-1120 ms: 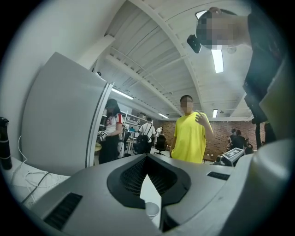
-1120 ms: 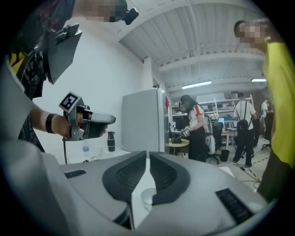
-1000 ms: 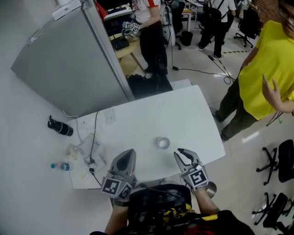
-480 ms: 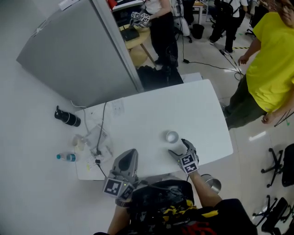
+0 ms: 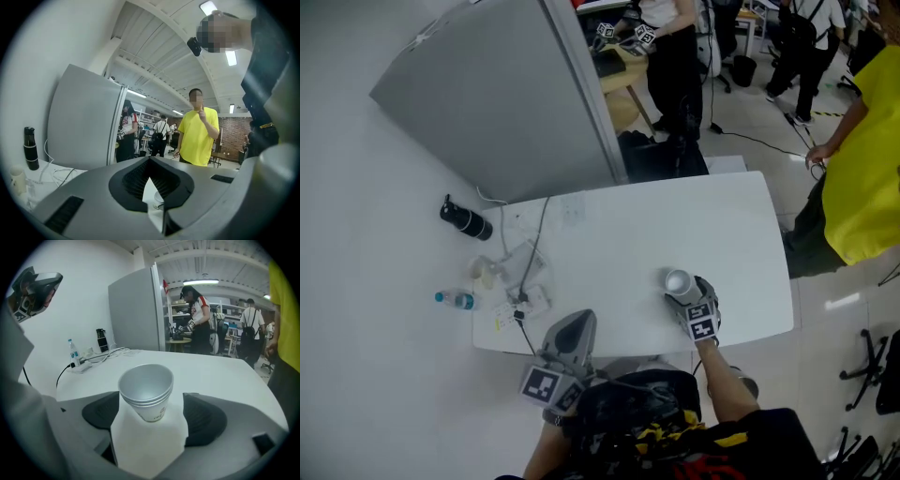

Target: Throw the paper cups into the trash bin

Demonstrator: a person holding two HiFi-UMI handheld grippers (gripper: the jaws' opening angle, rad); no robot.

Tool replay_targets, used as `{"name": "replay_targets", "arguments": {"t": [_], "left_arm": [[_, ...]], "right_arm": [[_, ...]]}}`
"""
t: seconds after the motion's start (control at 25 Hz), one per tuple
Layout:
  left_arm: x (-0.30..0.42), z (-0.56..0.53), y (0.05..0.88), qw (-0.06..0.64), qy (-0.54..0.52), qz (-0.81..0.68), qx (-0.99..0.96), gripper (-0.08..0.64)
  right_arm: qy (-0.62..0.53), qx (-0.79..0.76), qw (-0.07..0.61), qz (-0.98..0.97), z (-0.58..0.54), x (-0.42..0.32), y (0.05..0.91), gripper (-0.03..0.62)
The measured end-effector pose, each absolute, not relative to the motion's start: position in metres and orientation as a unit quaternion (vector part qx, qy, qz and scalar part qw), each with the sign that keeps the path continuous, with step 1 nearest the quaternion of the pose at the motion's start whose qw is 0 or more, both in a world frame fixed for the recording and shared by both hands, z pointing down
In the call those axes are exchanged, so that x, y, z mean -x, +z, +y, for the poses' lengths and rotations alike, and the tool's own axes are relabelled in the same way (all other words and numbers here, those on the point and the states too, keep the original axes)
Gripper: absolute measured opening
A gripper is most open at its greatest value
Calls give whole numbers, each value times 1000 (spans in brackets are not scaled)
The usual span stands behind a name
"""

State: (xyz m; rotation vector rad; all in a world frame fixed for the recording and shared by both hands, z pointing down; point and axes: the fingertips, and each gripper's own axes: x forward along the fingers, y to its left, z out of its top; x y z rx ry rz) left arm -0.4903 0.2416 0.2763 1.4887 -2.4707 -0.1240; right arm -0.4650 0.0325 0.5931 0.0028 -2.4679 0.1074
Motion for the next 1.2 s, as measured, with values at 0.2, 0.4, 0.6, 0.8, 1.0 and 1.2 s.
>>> {"name": "replay_targets", "arguments": {"t": [0.2, 0.4, 0.6, 0.8, 1.0, 1.2], "left_arm": [[491, 257, 278, 133, -38, -858, -494, 2], [490, 264, 282, 136, -40, -865, -481, 2], [496, 264, 275, 117, -30, -870, -478, 2], [499, 265, 279, 125, -38, -871, -474, 2], [502, 257, 287, 134, -56, -860, -490, 2], [505, 239, 281, 123, -64, -844, -517, 2]], "right_arm": [[44, 21, 344, -938, 36, 475, 606, 434], [38, 28, 344, -938, 30, 476, 608, 433], [30, 26, 346, -937, 32, 489, 612, 377], [32, 21, 336, -941, 29, 494, 598, 341], [55, 74, 279, -956, 41, 492, 552, 339], [21, 77, 223, -972, 28, 497, 478, 339]]}}
